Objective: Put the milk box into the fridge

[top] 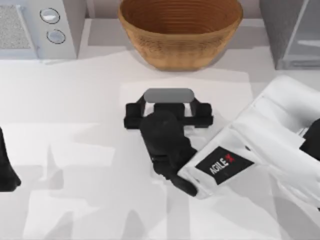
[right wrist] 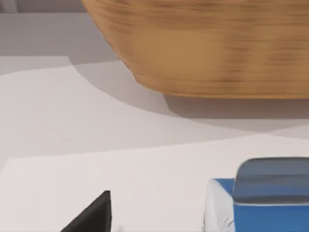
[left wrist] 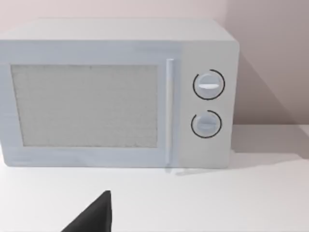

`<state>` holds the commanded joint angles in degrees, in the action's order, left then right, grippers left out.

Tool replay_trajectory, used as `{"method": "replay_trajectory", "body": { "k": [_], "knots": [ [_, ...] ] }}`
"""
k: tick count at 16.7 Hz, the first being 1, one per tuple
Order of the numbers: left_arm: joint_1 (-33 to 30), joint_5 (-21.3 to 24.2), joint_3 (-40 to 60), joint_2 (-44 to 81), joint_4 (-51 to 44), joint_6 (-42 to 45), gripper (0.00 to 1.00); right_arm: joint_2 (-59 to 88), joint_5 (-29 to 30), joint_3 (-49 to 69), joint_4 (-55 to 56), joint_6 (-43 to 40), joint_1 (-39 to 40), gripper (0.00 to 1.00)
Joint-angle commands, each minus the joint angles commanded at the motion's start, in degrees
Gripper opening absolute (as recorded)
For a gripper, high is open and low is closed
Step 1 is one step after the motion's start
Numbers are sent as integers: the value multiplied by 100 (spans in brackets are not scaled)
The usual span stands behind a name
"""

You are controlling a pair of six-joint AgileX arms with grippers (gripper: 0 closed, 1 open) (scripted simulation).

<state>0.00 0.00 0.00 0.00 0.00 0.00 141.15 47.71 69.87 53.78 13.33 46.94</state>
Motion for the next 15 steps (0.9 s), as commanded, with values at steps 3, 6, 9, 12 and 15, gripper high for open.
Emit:
{"method": "replay_trajectory", "body": {
  "k": [3, 6, 9, 12, 15],
  "knots": [
    [0, 0, 0, 0, 0, 0, 100, 0, 0, 0, 0, 0, 0, 77],
    [0, 0, 0, 0, 0, 0, 100, 0, 0, 0, 0, 0, 0, 55],
    [0, 0, 0, 0, 0, 0, 100, 0, 0, 0, 0, 0, 0, 32],
    [0, 0, 0, 0, 0, 0, 100, 0, 0, 0, 0, 0, 0, 10],
    [0, 0, 0, 0, 0, 0, 100, 0, 0, 0, 0, 0, 0, 0]
  ]
}}
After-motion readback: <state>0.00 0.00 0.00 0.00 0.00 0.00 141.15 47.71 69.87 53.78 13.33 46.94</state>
